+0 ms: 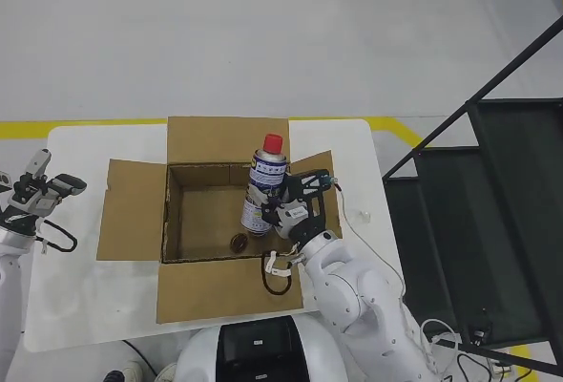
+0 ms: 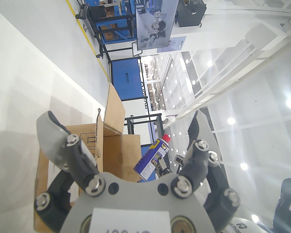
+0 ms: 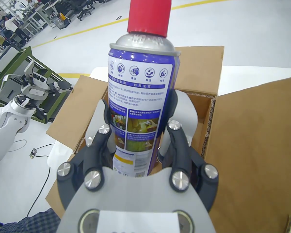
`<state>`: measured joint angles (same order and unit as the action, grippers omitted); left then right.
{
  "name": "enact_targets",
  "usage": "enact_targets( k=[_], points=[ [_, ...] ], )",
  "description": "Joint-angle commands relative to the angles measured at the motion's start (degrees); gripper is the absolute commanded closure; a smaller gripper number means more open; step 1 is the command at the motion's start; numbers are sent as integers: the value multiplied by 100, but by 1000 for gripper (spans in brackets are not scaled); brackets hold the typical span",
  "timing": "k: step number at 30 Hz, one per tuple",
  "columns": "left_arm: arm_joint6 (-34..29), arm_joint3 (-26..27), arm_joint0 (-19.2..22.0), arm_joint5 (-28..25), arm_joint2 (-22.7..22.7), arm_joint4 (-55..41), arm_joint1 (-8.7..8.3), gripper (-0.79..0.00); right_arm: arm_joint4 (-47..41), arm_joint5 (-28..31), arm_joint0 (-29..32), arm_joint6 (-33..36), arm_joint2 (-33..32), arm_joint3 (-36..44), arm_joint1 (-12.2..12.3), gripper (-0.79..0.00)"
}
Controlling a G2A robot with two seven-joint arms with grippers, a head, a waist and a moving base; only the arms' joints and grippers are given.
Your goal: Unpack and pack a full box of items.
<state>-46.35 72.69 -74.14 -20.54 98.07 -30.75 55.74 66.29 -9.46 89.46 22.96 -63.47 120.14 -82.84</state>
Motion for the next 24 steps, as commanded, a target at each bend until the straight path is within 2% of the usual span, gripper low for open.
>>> enact_targets(
  k=[1,7,14,20,24],
  points=[
    [0,0,0,0,0,0,0,-785,0,0,0,0,0,0,0,0],
    [0,0,0,0,0,0,0,-785,-16,-6,0,-68,-10,-3,-1,0],
    [0,0,0,0,0,0,0,-785,-358,-125,217,-1264,-222,106,-16,0],
    [0,0,0,0,0,0,0,-785,-359,8,909,-2570,-817,749,40,0],
    [0,0,0,0,0,0,0,-785,-315,-79,1273,-3272,-1356,844,68,0]
  ],
)
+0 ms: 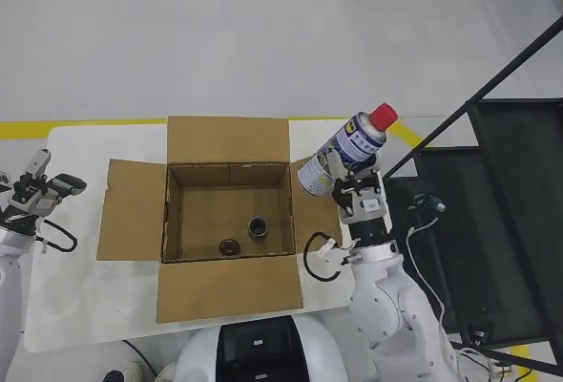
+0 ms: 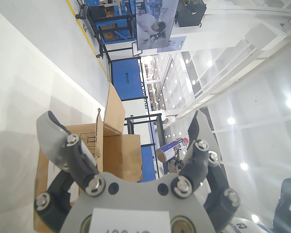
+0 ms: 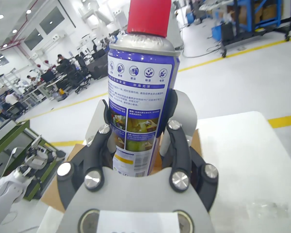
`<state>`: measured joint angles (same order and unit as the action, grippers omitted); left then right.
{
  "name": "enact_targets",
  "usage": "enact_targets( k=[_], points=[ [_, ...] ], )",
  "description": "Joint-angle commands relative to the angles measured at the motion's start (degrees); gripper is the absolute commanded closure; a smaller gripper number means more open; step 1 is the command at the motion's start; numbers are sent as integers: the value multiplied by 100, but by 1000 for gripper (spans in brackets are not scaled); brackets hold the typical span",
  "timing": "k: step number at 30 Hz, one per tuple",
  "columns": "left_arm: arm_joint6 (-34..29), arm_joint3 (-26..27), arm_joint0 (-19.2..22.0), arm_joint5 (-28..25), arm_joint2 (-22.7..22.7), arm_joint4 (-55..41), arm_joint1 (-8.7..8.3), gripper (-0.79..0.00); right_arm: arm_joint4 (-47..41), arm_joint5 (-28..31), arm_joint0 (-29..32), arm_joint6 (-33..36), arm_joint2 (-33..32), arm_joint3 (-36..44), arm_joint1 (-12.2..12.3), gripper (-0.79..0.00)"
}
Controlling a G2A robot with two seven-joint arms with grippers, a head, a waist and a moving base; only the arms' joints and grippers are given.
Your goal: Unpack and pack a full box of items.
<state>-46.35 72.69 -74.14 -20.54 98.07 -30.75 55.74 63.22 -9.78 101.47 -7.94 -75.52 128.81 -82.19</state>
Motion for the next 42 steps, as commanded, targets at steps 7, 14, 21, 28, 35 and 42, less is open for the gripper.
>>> enact_targets(
  k=[7,14,21,28,35,42],
  points=[
    [0,0,0,0,0,0,0,-785,222,-524,28,-967,-804,-948,4,0],
    [0,0,0,0,0,0,0,-785,112,-1115,-487,-1752,-918,-2467,-65,0],
    [0,0,0,0,0,0,0,-785,120,-1105,-781,-1966,-902,-3258,-88,0],
    [0,0,0,0,0,0,0,-785,120,-1105,-781,-1966,-902,-3258,-88,0],
    [0,0,0,0,0,0,0,-785,192,-1132,-803,-1916,-927,-3347,-83,0],
    [0,0,0,0,0,0,0,-785,668,-480,-1524,-2407,-901,-5007,-53,0]
  ],
)
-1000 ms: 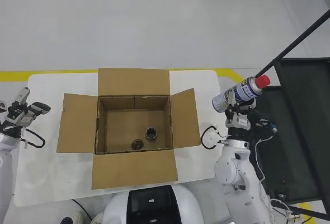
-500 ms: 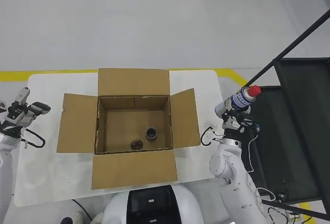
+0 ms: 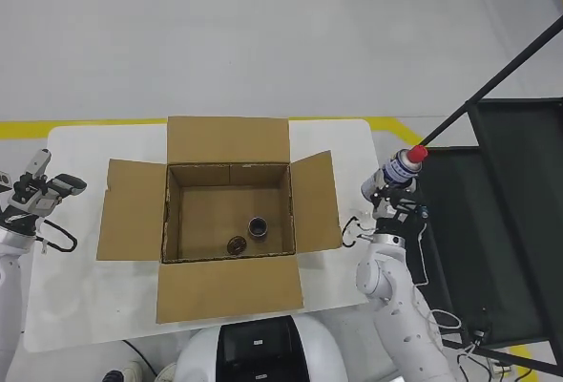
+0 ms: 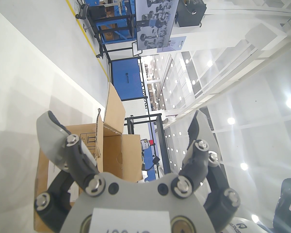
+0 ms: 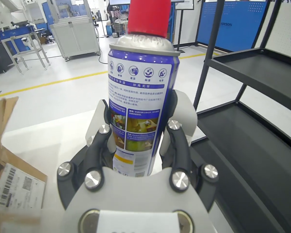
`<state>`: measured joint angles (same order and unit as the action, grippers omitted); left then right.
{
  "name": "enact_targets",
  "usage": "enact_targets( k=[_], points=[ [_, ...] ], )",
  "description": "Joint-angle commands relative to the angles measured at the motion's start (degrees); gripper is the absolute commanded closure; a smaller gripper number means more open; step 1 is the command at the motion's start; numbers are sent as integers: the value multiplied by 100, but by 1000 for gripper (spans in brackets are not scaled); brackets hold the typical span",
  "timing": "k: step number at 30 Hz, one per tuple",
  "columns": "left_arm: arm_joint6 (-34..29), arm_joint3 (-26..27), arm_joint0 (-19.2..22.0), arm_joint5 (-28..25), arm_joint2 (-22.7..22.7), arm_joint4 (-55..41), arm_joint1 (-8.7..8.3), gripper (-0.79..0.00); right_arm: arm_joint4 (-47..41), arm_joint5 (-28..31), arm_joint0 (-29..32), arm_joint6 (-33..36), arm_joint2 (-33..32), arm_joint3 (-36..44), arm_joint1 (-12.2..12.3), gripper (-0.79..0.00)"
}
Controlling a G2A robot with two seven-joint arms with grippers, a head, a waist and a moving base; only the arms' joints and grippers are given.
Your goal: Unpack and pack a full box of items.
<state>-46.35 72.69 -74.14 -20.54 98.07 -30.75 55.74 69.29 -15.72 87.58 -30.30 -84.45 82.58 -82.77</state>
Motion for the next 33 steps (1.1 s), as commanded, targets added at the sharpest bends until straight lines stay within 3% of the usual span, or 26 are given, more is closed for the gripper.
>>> enact_targets(
  k=[1,7,15,23,33],
  points=[
    [0,0,0,0,0,0,0,-785,-8,197,-273,-290,-11,-672,-2,0],
    [0,0,0,0,0,0,0,-785,113,171,-1118,-1040,71,-2356,-45,0],
    [0,0,0,0,0,0,0,-785,260,201,-1975,-1630,277,-3852,-118,0],
    [0,0,0,0,0,0,0,-785,241,159,-2547,-1788,424,-4778,-201,0],
    [0,0,0,0,0,0,0,-785,135,226,-2870,-1779,476,-5345,-253,0]
  ],
)
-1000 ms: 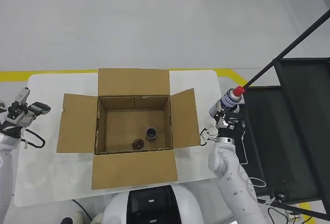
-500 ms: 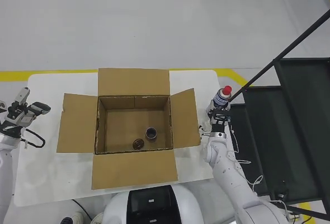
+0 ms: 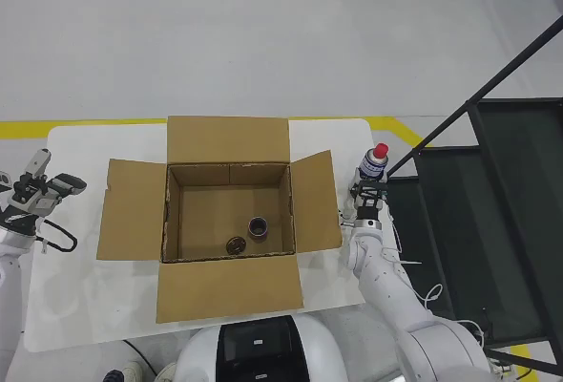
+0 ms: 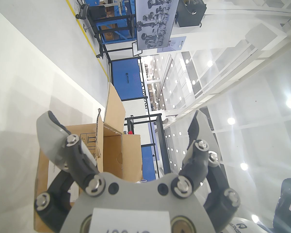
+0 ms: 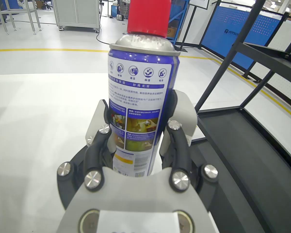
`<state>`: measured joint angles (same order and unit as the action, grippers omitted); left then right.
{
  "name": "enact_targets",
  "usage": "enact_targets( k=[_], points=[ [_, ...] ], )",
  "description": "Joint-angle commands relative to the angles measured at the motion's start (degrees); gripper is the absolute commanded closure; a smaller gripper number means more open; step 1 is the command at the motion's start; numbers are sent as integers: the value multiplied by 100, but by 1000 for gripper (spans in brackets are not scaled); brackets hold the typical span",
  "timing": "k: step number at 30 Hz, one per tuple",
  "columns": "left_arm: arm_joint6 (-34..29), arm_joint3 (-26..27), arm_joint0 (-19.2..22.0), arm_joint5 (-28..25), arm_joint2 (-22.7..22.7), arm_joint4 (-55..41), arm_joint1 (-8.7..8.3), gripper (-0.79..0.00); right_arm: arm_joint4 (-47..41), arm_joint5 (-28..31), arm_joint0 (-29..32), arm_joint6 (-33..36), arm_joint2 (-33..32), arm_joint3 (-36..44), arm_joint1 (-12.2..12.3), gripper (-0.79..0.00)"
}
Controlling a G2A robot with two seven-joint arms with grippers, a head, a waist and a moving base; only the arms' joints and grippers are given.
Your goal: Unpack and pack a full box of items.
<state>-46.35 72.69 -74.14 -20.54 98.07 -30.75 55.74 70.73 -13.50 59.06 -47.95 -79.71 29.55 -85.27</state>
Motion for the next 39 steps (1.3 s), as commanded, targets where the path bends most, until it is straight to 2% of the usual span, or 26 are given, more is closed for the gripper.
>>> enact_targets(
  k=[1,4,5,6,7,17,24,27,31,39],
  points=[
    [0,0,0,0,0,0,0,-785,-25,9,-40,-20,4,-83,-8,0],
    [0,0,0,0,0,0,0,-785,-46,-6,-100,-71,13,-198,-21,0],
    [0,0,0,0,0,0,0,-785,-44,-12,-118,-79,21,-235,-25,-179],
    [0,0,0,0,0,0,0,-785,-35,-23,-132,-87,28,-270,-27,-585],
    [0,0,0,0,0,0,0,-785,-37,-30,-135,-104,31,-298,-30,-785],
    [0,0,0,0,0,0,0,-785,45,-17,116,-360,54,-130,-14,-785],
    [0,0,0,0,0,0,0,-785,82,121,653,-472,31,652,24,-785],
    [0,0,0,0,0,0,0,-785,158,104,1125,-386,-19,1415,67,-785],
    [0,0,0,0,0,0,0,-785,324,107,1959,-13,-233,2942,171,-785],
    [0,0,0,0,0,0,0,-785,739,158,3575,1656,-697,5931,335,-785]
  ],
)
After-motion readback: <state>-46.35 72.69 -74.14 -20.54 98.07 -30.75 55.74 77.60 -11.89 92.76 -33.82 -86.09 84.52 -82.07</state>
